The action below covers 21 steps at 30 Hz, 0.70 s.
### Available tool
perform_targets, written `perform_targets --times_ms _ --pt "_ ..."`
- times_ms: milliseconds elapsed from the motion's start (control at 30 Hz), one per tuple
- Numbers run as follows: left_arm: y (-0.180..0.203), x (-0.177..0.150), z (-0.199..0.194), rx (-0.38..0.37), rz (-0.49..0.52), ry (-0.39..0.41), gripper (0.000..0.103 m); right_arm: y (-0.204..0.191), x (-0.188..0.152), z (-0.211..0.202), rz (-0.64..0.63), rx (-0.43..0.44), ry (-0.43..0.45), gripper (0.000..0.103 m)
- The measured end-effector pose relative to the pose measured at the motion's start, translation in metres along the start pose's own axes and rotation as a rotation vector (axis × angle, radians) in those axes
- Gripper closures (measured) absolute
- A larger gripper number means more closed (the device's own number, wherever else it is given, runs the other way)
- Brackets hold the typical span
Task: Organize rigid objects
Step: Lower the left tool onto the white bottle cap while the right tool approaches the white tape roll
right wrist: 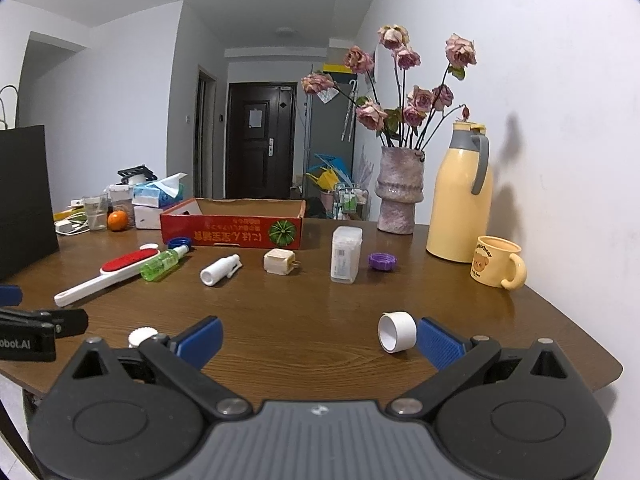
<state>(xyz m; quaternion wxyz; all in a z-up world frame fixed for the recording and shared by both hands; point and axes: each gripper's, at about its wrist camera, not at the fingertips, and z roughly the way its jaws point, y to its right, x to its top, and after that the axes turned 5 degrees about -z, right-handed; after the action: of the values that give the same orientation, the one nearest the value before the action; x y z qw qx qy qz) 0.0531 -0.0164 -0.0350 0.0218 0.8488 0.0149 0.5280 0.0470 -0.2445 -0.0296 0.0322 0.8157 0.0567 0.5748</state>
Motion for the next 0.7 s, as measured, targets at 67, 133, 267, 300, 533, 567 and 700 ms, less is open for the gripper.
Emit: perform_targets --times_ms 67,133,267,300,533,567,700 --pt "0.001 0.0 0.006 0.001 0.002 -0.008 0.0 0.002 0.0 0.006 0.002 -0.002 -0.007 0.0" --pt "0.001 0.001 0.012 0.002 0.003 -0.016 0.0 0.005 -0.001 0.012 0.006 -0.003 -0.016 0.0" --pt "0.001 0.001 0.026 0.005 -0.002 -0.038 0.0 0.009 -0.002 0.026 0.011 -0.006 -0.035 0.0" --pt "0.002 0.001 0.029 0.006 -0.002 -0.044 0.0 0.01 -0.002 0.029 0.013 -0.006 -0.04 0.0" --pt "0.005 0.002 0.051 0.006 0.005 -0.078 0.0 0.016 -0.004 0.048 0.018 -0.016 -0.072 0.0" --pt "0.006 0.002 0.054 0.007 0.004 -0.085 0.0 0.017 -0.005 0.051 0.02 -0.017 -0.077 0.0" --pt "0.007 0.001 0.068 0.012 0.0 -0.114 0.0 0.021 -0.007 0.063 0.027 -0.021 -0.098 0.0"
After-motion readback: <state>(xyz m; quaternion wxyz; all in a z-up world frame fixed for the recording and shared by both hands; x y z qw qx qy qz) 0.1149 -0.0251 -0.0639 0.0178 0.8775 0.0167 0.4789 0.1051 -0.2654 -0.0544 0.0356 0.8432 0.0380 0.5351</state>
